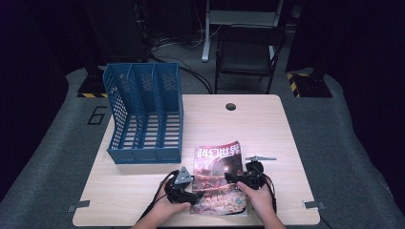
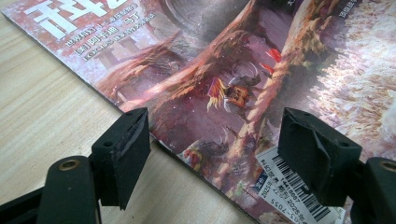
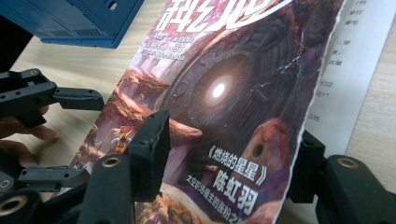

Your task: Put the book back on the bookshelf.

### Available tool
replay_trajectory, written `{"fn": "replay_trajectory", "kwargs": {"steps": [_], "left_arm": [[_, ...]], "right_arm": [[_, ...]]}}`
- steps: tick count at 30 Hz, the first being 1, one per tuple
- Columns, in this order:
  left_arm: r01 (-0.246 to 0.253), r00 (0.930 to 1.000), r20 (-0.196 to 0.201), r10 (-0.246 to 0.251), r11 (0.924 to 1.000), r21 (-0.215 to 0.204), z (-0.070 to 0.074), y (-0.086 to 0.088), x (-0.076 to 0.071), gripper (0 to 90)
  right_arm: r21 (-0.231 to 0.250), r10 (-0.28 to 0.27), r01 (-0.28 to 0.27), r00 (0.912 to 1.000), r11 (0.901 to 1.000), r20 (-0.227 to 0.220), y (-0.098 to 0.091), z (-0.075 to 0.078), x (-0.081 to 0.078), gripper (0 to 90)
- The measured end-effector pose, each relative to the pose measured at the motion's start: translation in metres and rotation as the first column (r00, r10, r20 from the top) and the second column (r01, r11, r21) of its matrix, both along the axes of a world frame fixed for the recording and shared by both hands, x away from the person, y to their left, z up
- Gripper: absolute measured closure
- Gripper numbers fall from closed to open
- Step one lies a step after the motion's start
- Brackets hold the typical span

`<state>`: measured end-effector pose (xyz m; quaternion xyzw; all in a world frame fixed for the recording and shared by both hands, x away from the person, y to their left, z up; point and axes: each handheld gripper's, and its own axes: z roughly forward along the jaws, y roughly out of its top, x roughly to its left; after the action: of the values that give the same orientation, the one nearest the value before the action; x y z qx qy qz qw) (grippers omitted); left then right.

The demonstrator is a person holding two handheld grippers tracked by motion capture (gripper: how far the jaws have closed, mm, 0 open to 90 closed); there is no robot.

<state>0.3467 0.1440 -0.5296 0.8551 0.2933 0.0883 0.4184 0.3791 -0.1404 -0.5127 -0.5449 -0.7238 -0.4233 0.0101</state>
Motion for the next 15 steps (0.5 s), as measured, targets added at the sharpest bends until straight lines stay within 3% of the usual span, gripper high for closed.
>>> {"fn": "replay_trajectory", "kwargs": {"steps": [15], "left_arm": [[-0.002,1.0,-0.001,0.002,1.0,-0.002,0.0,-0.0001,-0.0001,25.1]], "right_arm": [[0.001,0.05,-0.05,0.9986,0.9988,-0.018,-0.0003,-0.0027,0.0035,58.0]]}}
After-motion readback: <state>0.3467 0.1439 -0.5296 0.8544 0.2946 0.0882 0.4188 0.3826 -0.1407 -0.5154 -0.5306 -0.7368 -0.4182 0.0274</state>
